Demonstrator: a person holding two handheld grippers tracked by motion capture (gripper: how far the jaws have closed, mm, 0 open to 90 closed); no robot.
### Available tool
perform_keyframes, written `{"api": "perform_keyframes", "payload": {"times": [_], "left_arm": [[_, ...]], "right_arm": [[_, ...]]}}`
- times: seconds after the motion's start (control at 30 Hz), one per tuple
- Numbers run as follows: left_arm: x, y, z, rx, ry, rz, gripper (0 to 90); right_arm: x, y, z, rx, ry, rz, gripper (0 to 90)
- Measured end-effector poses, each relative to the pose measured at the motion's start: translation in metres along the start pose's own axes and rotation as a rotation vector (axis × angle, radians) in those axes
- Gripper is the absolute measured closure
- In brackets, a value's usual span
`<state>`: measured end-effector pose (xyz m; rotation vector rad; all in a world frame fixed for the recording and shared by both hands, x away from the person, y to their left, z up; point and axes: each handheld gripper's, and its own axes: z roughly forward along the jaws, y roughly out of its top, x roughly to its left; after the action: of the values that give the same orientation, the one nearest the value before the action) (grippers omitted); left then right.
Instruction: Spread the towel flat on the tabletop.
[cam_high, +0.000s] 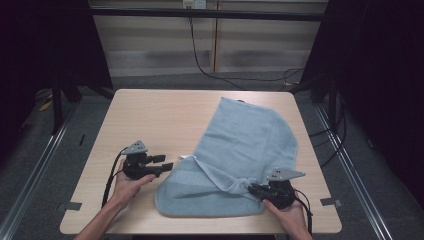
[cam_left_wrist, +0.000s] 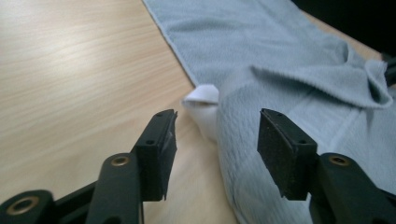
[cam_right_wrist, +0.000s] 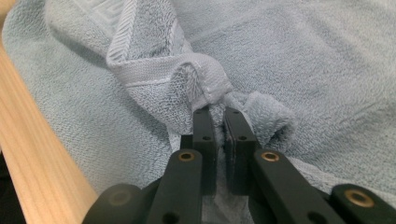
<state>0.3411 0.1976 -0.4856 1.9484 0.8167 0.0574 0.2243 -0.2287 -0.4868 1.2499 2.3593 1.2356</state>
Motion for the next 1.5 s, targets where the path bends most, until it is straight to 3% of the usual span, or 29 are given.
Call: {"api": "perform_keyframes", "payload": {"times": [0.1, 0.17, 0.2, 0.27, 0.37, 0.4, 0.47, 0.6, 0.7, 0.73, 0.87, 0.9, 0.93, 0.97, 1.1, 1.17, 1.2, 1.23, 1.3, 1.33, 1.43, 1.5], "left_arm": [[0.0, -0.002, 0.016, 0.038, -0.02, -0.02, 39.1], [-0.005, -0.005, 0.025, 0.071, -0.046, -0.002, 38.7], [-0.009, -0.005, 0.027, 0.094, -0.036, 0.019, 40.0], [-0.014, -0.009, 0.035, 0.139, -0.084, 0.027, 51.3], [-0.016, -0.011, 0.035, 0.149, -0.078, 0.042, 71.0], [-0.017, -0.009, 0.033, 0.137, -0.075, 0.046, 77.7], [-0.012, -0.006, 0.025, 0.101, -0.063, 0.035, 81.0], [-0.005, -0.004, 0.016, 0.06, -0.042, 0.013, 82.3], [0.0, 0.002, 0.005, -0.002, -0.02, -0.004, 82.3], [0.002, 0.007, -0.004, -0.044, -0.016, -0.011, 82.3], [0.0, 0.012, -0.018, -0.094, -0.016, -0.006, 82.3], [-0.003, 0.013, -0.022, -0.105, -0.013, 0.003, 82.4], [-0.005, 0.014, -0.026, -0.116, -0.013, 0.006, 82.4], [-0.008, 0.016, -0.034, -0.146, -0.028, 0.01, 82.2], [-0.013, 0.02, -0.042, -0.165, -0.039, 0.019, 82.3], [-0.021, 0.027, -0.049, -0.188, -0.05, 0.037, 82.2], [-0.021, 0.027, -0.049, -0.188, -0.05, 0.037, 82.2], [-0.029, 0.034, -0.052, -0.192, -0.055, 0.053, 82.2], [-0.034, 0.039, -0.054, -0.193, -0.056, 0.07, 82.2], [-0.038, 0.044, -0.055, -0.195, -0.059, 0.085, 82.2], [-0.051, 0.059, -0.064, -0.222, -0.078, 0.127, 82.0], [-0.058, 0.064, -0.07, -0.237, -0.095, 0.132, 82.0]], "right_arm": [[-0.001, -0.002, 0.002, -0.007, 0.01, 0.016, 85.4], [-0.001, -0.002, 0.004, -0.005, 0.012, 0.013, 85.5], [-0.001, -0.002, 0.004, -0.003, 0.015, 0.014, 85.5], [-0.002, -0.002, 0.006, -0.004, 0.021, 0.02, 85.6], [-0.002, 0.001, 0.01, -0.002, 0.017, 0.011, 85.7], [-0.003, 0.003, 0.012, -0.003, 0.015, 0.007, 85.7], [-0.004, 0.008, 0.019, -0.005, 0.007, -0.005, 85.7], [-0.012, 0.023, 0.037, -0.01, -0.023, -0.026, 85.9], [-0.022, 0.039, 0.053, -0.01, -0.045, -0.016, 85.9], [-0.024, 0.045, 0.058, -0.009, -0.057, -0.014, 85.9], [-0.028, 0.06, 0.07, -0.012, -0.069, -0.008, 85.9], [-0.029, 0.068, 0.07, -0.053, -0.059, 0.011, 85.9], [-0.029, 0.068, 0.07, -0.053, -0.059, 0.011, 85.9], [-0.029, 0.075, 0.061, -0.119, -0.026, 0.029, 85.9], [-0.023, 0.084, 0.036, -0.183, -0.008, 0.017, 85.9], [-0.016, 0.092, 0.006, -0.226, -0.017, -0.014, 85.9], [-0.016, 0.092, 0.006, -0.226, -0.017, -0.014, 85.9], [-0.012, 0.096, -0.013, -0.249, -0.026, -0.023, 85.9], [-0.008, 0.101, -0.032, -0.267, -0.037, -0.042, 85.9], [-0.008, 0.101, -0.032, -0.267, -0.037, -0.042, 85.9], [0.001, 0.11, -0.068, -0.324, -0.058, -0.076, 85.9], [0.002, 0.111, -0.075, -0.344, -0.058, -0.078, 85.8]]}}
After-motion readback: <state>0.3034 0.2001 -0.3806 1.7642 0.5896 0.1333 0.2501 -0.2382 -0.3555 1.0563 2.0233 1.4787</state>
